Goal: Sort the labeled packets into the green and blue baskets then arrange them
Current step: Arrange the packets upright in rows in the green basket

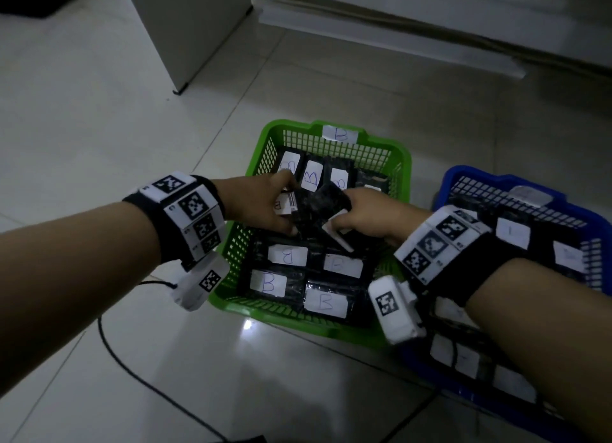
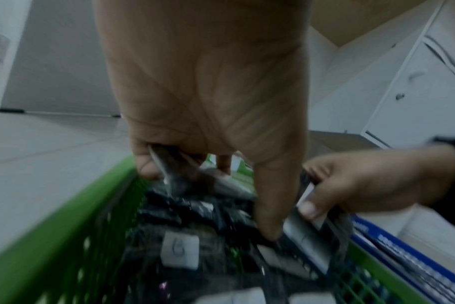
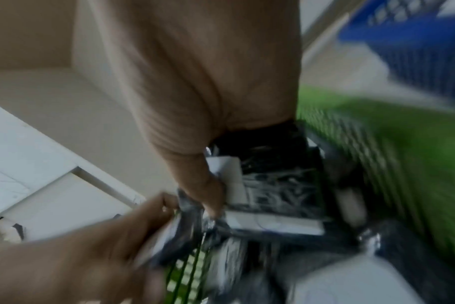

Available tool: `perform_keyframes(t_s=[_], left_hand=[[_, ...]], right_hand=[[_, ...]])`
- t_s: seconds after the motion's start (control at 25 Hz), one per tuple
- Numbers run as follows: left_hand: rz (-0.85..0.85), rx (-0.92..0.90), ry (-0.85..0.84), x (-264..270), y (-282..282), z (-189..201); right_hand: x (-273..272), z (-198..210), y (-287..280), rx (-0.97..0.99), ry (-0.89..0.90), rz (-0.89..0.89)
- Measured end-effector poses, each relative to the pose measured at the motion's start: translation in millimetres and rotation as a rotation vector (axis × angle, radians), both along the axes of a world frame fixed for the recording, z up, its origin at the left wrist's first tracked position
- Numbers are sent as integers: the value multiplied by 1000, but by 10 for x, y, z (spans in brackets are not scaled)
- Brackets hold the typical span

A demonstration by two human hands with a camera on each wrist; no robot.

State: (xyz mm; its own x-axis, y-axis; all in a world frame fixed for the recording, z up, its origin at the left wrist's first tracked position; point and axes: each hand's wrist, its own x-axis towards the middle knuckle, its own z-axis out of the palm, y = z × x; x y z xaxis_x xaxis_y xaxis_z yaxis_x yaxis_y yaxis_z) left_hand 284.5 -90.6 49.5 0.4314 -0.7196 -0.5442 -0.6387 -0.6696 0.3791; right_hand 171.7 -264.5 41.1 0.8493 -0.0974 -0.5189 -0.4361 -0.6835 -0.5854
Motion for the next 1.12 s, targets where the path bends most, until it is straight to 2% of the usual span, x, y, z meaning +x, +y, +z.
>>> perform_keyframes(t_s=[0.16, 0.28, 0.32, 0.4, 0.48, 0.6, 0.72, 0.84, 1.0, 1.08, 1.12], left_hand=[[-269, 8, -296, -87, -38, -312], [-293, 60, -428, -156, -40, -437], [-285, 22, -442, -173, -35, -431], [-331, -133, -439, -199, -47, -392], [-481, -178, -399, -213, -76, -364], [-582, 13, -285, -228, -97, -358], [-582, 139, -223, -231, -101, -347], [-515, 152, -214, -224, -100, -309], [-331, -131, -374, -116, -80, -252], [-280, -119, -410, -28, -91, -239], [-288, -65, -403, 7, -99, -235]], right_hand=[[-118, 78, -111, -183, 155, 244], [-248, -98, 54, -247, 161, 309], [-279, -157, 109, -266, 136, 316], [-308, -199, 160, -291, 83, 312], [-305, -166, 123, -269, 65, 265], [-303, -131, 26, -285, 80, 269], [-313, -130, -41, -295, 96, 258], [-221, -92, -115, -200, 46, 72], [158, -144, -232, 48, -155, -416], [273, -198, -254, 96, -233, -515], [276, -224, -252, 49, -250, -528]])
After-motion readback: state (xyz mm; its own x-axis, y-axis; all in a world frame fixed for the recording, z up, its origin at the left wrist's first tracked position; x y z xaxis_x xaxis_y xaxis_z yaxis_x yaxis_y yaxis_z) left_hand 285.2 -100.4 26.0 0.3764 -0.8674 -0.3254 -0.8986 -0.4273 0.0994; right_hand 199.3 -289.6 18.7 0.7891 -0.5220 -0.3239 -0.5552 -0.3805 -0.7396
